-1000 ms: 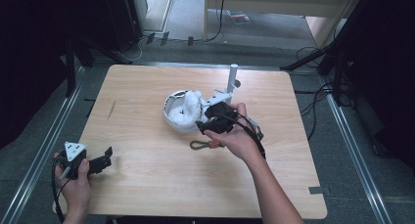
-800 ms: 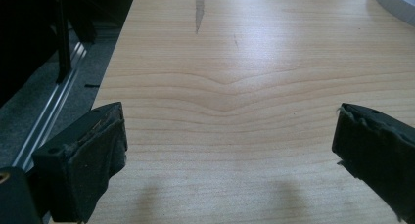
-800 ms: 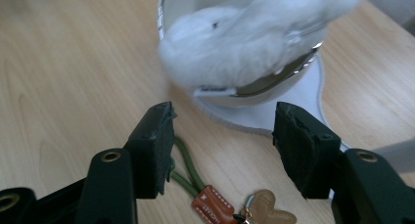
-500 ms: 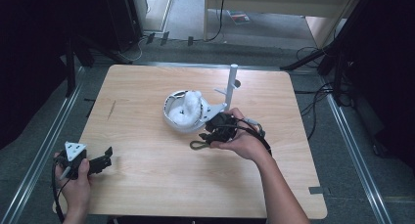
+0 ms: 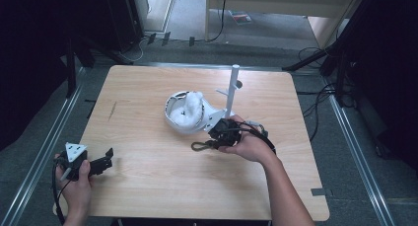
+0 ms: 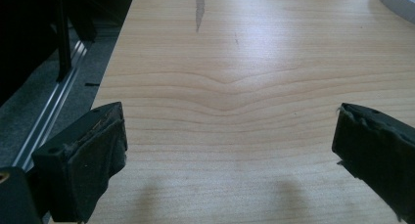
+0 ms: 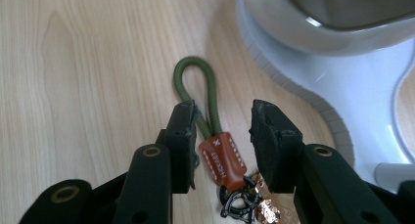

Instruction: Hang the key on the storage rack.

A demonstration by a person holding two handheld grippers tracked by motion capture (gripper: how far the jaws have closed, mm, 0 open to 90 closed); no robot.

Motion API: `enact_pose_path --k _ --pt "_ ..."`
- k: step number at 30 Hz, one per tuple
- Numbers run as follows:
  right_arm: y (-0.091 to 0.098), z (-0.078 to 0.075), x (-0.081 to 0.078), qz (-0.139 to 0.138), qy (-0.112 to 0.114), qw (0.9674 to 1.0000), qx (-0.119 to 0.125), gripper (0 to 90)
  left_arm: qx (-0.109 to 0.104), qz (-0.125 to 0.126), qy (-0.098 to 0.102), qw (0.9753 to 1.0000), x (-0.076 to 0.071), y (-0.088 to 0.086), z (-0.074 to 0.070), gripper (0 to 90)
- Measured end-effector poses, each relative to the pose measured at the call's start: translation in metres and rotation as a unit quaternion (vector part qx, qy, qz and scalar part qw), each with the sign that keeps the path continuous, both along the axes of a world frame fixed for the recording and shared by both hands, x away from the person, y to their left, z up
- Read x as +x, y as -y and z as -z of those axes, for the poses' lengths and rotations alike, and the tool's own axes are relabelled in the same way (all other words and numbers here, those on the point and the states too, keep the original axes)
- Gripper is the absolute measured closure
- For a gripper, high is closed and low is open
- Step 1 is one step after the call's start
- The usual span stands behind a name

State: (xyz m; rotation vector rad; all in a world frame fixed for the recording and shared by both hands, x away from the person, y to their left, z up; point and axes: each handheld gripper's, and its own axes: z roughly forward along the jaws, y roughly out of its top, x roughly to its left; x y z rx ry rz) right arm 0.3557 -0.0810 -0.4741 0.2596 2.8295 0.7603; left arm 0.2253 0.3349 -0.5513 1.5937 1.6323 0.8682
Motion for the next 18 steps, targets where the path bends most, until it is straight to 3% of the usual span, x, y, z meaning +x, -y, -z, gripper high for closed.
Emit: enact_pose_path --k 4,18 --pt "0.002 0.007 0.001 -0.020 -0.009 0.9995 -0.020 62.8 0.000 -0.001 0.000 1.0000 0.000 0.000 0.000 0.6" --pt "0.005 0.026 0.010 -0.045 -0.025 0.9969 -0.059 58.9 0.000 0.000 0.002 1.0000 0.000 0.000 0.000 0.6"
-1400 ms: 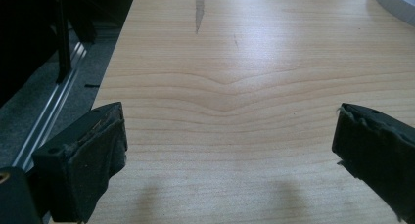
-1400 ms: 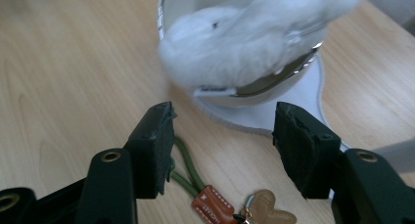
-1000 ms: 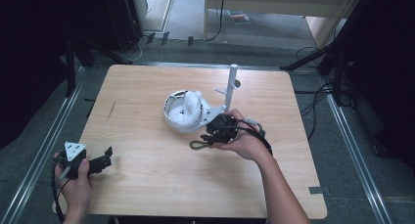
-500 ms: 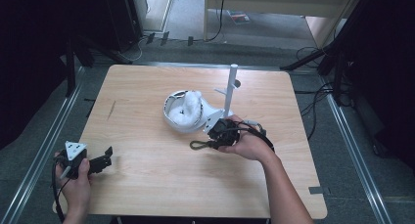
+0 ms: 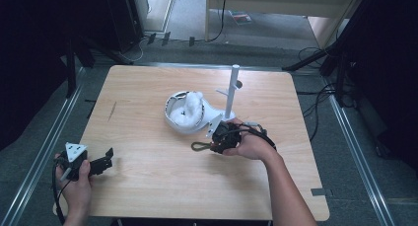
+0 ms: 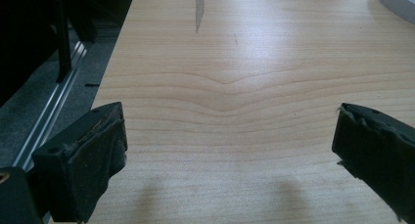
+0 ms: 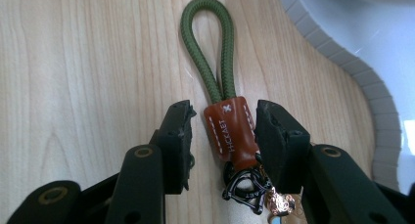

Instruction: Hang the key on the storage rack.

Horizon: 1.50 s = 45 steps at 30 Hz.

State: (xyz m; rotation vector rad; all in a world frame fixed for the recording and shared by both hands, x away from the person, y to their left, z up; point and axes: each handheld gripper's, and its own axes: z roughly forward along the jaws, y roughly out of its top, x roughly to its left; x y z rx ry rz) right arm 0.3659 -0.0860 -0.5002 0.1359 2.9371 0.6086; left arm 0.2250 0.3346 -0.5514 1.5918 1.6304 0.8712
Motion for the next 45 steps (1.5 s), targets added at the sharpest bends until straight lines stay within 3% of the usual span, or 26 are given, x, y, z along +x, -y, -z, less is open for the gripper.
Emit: enact_pose_path --k 12,21,29,35,42,45 --pt "-0.003 0.009 0.007 0.004 -0.014 0.9999 -0.007 58.1 0.000 0.000 0.000 1.0000 0.000 0.000 0.000 0.6" --pt "-0.002 0.012 0.010 0.012 -0.007 0.9996 -0.023 56.7 0.000 0.000 -0.001 1.0000 0.000 0.000 0.000 0.6" --pt "0.000 0.013 0.010 0.022 -0.036 0.9990 -0.017 58.8 0.001 -0.001 0.000 1.0000 0.000 0.000 0.000 0.6" --pt "-0.001 0.012 0.006 0.040 -0.053 0.9976 -0.021 67.1 0.001 -0.001 0.000 1.0000 0.000 0.000 0.000 0.7" --pt "-0.003 0.011 0.001 0.060 -0.048 0.9967 -0.027 68.7 0.001 -0.001 0.000 1.0000 0.000 0.000 0.000 0.7" --pt "-0.005 0.011 -0.002 0.058 -0.033 0.9973 -0.030 69.1 0.000 -0.001 -0.001 1.0000 0.000 0.000 0.000 0.7"
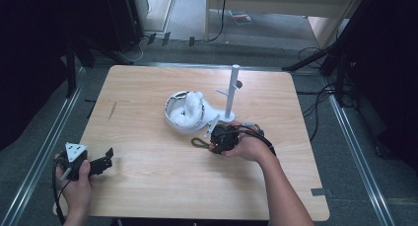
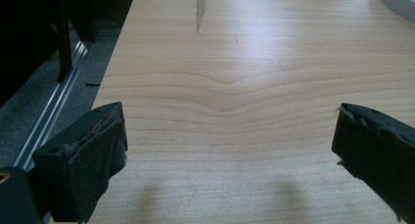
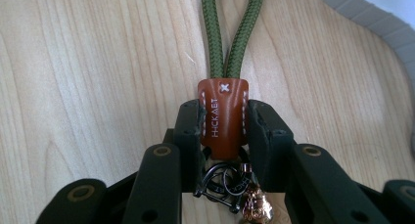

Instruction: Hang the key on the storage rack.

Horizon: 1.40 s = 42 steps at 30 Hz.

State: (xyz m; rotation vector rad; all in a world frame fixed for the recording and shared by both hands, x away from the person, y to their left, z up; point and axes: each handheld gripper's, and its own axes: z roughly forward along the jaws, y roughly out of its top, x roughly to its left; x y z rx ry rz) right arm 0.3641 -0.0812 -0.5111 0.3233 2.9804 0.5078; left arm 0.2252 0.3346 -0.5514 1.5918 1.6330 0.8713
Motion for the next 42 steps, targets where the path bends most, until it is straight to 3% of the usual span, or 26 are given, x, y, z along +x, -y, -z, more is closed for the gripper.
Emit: enact_pose_path --k 2,6,15,25,34,42 --pt "0.001 -0.001 -0.002 0.014 0.000 0.9999 0.001 69.3 0.000 0.000 0.000 1.0000 0.000 0.000 0.000 0.7" --pt "0.012 -0.005 -0.004 0.025 -0.009 0.9991 0.032 69.5 -0.001 0.000 0.000 1.0000 0.000 0.000 0.000 0.7" --pt "0.037 -0.016 -0.015 0.043 0.014 0.9951 0.088 69.7 0.001 -0.001 -0.001 1.0000 0.000 0.001 0.000 0.7" --pt "0.046 -0.025 -0.026 0.063 0.043 0.9889 0.127 69.8 0.002 -0.001 -0.001 1.0000 0.000 0.001 0.000 0.7" --pt "0.050 -0.034 -0.035 0.100 0.066 0.9786 0.168 70.1 0.001 -0.001 0.000 1.0000 0.000 0.000 0.000 0.8" --pt "0.057 -0.042 -0.039 0.117 0.080 0.9699 0.198 70.1 0.002 -0.001 0.000 1.0000 0.000 0.001 0.000 0.7"
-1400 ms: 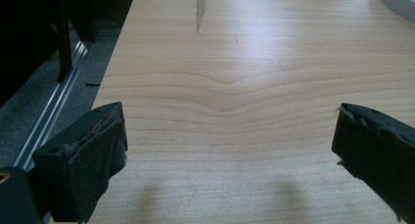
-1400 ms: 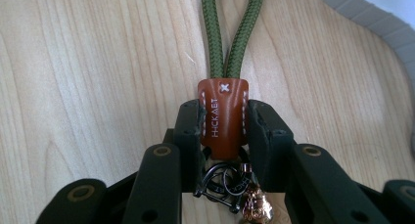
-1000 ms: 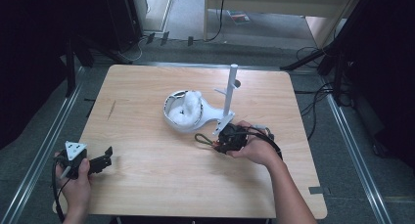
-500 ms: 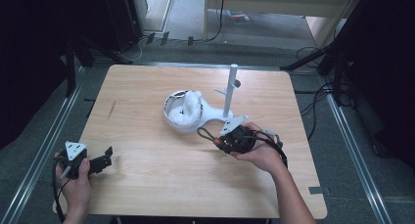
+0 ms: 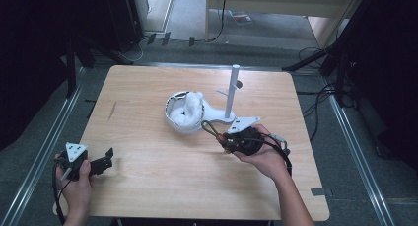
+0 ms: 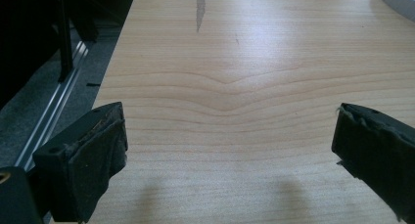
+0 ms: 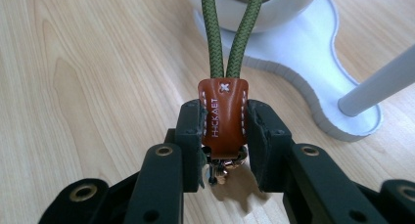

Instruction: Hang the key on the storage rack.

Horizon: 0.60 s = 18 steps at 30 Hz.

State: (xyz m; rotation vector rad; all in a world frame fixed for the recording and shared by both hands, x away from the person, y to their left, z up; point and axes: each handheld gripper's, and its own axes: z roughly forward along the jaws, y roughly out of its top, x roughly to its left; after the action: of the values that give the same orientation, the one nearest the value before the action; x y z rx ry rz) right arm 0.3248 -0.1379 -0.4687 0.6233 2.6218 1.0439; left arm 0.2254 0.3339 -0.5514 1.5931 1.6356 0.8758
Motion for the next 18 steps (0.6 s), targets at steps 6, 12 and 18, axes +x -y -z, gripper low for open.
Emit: enact_pose_path --k 6,12,18 --pt "0.007 -0.008 -0.002 0.022 0.018 0.9993 0.024 70.1 0.000 0.000 0.001 1.0000 0.000 0.000 0.000 0.7" --pt "0.012 -0.015 -0.004 0.047 0.036 0.9971 0.048 70.3 0.000 0.000 0.001 1.0000 0.000 0.000 0.000 0.8" --pt "0.015 -0.022 -0.008 0.073 0.055 0.9929 0.076 70.3 0.000 0.000 0.001 1.0000 0.000 0.000 0.000 0.8"
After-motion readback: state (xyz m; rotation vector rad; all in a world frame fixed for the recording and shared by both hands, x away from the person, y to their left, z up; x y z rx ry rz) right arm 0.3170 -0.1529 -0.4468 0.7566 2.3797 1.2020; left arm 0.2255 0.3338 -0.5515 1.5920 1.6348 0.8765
